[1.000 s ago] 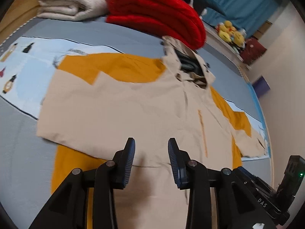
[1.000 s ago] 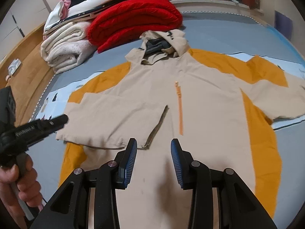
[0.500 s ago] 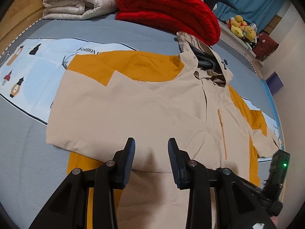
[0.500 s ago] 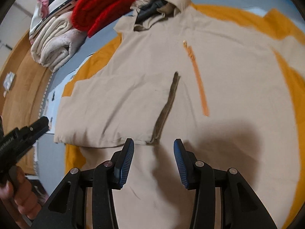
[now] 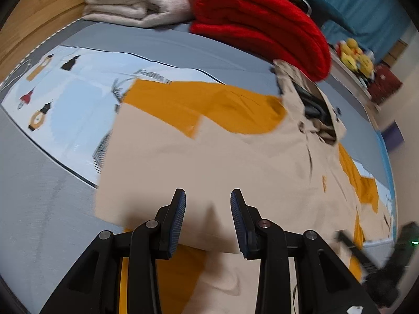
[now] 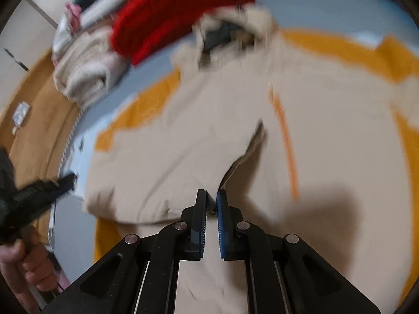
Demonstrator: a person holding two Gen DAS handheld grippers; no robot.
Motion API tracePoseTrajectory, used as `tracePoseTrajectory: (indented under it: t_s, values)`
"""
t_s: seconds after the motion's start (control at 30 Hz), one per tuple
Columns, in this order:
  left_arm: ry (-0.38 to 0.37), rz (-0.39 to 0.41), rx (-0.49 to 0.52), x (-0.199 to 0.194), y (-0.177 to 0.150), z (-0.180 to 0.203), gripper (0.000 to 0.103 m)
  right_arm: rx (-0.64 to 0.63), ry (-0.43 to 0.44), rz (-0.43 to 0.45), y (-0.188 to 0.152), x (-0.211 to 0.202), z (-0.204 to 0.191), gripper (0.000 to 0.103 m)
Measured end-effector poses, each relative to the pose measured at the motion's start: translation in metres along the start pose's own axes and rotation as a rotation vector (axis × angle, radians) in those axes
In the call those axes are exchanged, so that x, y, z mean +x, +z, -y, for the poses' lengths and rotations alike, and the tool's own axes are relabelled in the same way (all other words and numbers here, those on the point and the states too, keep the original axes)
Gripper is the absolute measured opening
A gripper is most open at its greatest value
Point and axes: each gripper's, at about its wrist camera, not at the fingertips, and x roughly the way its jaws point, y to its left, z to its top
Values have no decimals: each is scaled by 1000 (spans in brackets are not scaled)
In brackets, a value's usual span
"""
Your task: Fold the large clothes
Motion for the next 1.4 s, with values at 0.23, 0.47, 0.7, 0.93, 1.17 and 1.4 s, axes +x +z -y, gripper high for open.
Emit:
tracePoseTrajectory:
  t_s: [0.23,0.47,0.7,0.93,1.17,1.4]
  values:
    - [39,9,-39,5,8,-17,32,-14,-221,210,50,-67,38,8]
    - [16,-37,-22,23,4,-8,32,149,-371,196,72,-86,117,8]
    - [2,-104,-3,45,-4,6,32,165,-403,191,73,-95,147,8]
    - [-3,-148,0,60,-9,7,32,260,-407,166,68,-87,173,15]
    - [20,-206,-7,82,-18,2,32,284,-304,102,62,-63,181,28]
    - [78,-281,1,93,-28,7,32,415,-372,-28,43,-34,210,34]
